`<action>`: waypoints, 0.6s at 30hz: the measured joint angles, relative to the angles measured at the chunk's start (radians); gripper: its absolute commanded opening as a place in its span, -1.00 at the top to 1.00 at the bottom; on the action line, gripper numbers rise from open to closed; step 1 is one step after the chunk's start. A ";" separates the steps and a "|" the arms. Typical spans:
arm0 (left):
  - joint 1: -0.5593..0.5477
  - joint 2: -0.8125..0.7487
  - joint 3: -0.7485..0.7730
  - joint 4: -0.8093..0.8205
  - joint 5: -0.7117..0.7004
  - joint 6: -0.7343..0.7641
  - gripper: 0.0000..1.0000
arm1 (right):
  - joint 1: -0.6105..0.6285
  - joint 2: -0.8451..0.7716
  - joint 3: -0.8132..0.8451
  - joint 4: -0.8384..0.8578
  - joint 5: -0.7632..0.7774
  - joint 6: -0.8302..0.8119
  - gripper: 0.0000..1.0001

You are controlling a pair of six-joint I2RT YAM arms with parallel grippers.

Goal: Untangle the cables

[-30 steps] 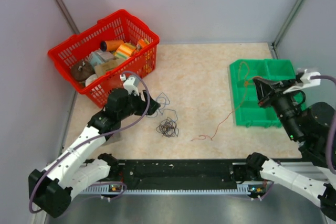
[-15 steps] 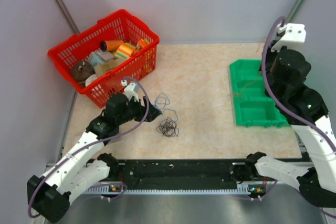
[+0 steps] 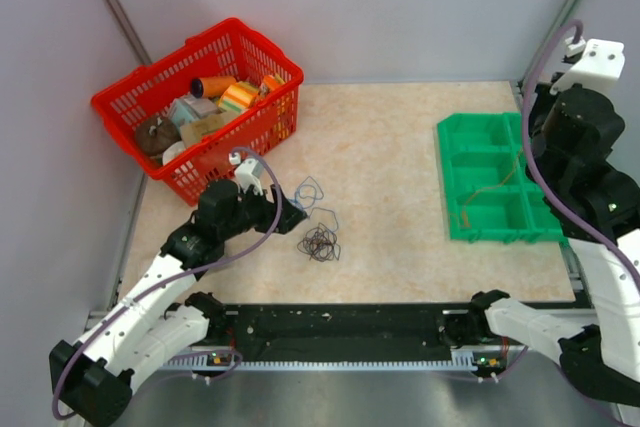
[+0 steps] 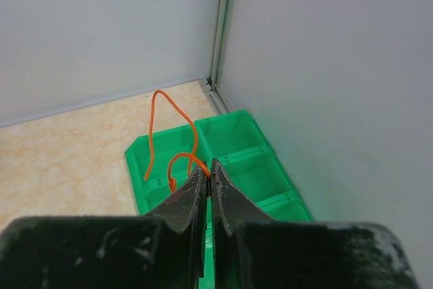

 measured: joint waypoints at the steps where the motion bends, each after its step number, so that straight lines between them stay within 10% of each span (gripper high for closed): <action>1: 0.000 0.000 0.000 0.000 0.003 0.002 -0.47 | -0.002 0.003 0.021 -0.006 -0.006 0.001 1.00; 18: 0.000 0.021 0.007 -0.013 0.051 0.027 -0.47 | -0.109 0.100 0.111 -0.024 -0.030 0.013 1.00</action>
